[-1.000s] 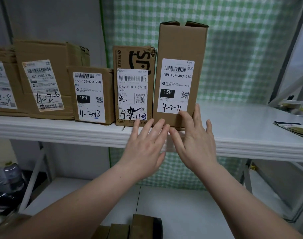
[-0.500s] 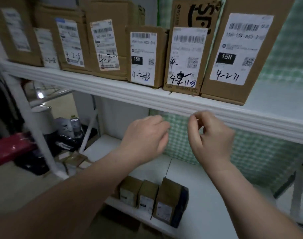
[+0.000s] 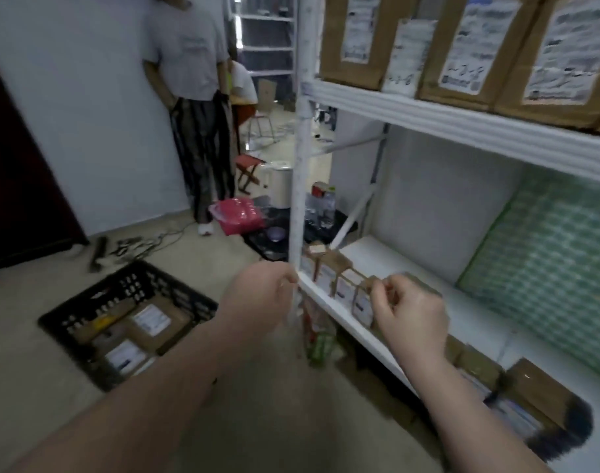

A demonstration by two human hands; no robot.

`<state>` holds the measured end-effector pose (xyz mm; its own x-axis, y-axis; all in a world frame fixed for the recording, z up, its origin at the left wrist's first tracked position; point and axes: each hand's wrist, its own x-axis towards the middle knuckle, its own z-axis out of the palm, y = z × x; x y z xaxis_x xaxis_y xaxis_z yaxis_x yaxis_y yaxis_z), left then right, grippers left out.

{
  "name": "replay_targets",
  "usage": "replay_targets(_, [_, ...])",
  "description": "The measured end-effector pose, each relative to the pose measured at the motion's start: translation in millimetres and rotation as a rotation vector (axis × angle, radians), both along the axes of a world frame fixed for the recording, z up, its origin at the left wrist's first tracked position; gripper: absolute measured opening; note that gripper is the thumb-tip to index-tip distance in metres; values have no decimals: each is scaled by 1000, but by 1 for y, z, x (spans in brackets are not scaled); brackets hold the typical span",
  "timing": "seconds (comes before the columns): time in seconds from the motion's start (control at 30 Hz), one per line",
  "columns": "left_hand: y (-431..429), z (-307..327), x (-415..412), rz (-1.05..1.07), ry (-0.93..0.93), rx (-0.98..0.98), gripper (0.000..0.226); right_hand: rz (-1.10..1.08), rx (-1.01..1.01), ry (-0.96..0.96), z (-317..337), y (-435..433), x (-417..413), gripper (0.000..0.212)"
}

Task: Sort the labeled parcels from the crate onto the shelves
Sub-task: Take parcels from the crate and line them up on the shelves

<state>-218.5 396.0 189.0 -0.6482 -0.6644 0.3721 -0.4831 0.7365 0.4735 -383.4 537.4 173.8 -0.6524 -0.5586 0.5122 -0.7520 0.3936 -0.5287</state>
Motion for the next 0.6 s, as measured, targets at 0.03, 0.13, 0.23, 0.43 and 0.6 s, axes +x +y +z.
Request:
replay_targets(0.03, [-17, -10, 30, 66, -15, 43, 16, 38, 53, -8, -11, -21, 22, 25])
replay_targets(0.13, [-58, -37, 112, 248, -49, 159, 16, 151, 190, -46, -38, -76, 84, 32])
replay_targets(0.23, [-85, -56, 179, 392, -29, 239, 15, 296, 286, -145, -62, -121, 137, 34])
replay_targets(0.43, [-119, -94, 278, 622, 5, 444, 22, 540, 536, -190, -108, -205, 214, 25])
replay_targets(0.6, [-152, -130, 323, 711, -19, 529, 24, 673, 794, -307, -155, -271, 255, 21])
